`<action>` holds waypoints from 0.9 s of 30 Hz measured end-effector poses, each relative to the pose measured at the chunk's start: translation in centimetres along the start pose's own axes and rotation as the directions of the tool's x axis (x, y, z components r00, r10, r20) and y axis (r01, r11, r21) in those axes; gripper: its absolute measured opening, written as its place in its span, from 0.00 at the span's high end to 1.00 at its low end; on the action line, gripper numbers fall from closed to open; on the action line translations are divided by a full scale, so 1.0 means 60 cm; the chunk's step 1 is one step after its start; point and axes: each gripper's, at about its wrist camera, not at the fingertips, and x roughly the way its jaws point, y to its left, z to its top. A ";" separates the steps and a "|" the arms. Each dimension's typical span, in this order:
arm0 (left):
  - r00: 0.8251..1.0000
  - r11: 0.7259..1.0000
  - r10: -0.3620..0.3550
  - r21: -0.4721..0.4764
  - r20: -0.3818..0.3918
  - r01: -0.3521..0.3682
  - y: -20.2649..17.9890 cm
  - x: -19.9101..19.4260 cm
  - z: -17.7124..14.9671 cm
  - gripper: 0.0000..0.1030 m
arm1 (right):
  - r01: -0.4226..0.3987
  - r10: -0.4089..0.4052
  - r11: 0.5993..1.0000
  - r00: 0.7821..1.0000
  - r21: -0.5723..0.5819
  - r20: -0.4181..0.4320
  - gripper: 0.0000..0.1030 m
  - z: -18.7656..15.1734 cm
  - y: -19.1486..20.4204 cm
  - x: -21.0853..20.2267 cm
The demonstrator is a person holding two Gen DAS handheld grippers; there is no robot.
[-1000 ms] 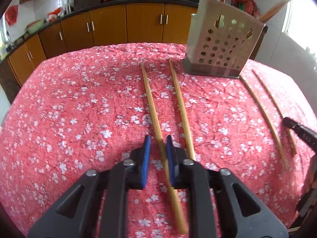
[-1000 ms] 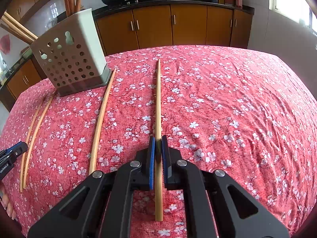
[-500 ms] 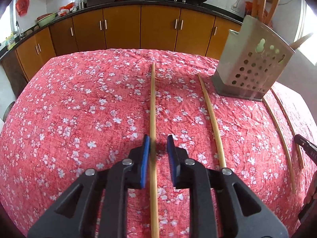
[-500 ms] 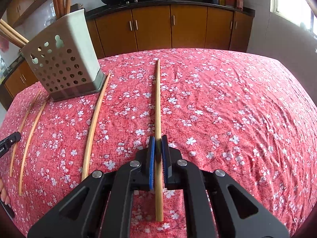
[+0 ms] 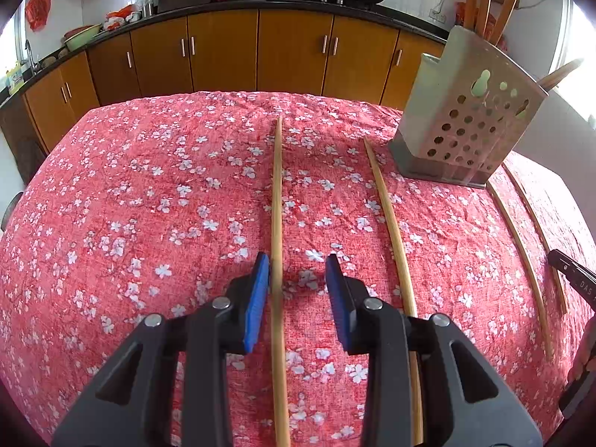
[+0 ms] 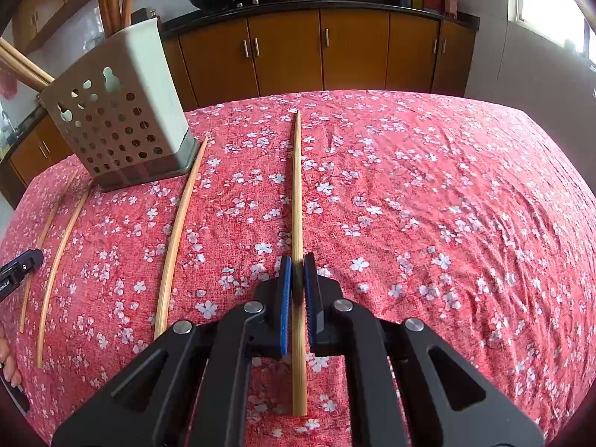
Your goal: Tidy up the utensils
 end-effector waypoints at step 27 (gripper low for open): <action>0.999 0.997 -0.051 -0.052 0.009 0.051 0.019 -0.010 -0.004 0.68 | -0.002 0.002 1.000 1.000 0.002 0.000 0.92 -0.001 -0.003 -0.002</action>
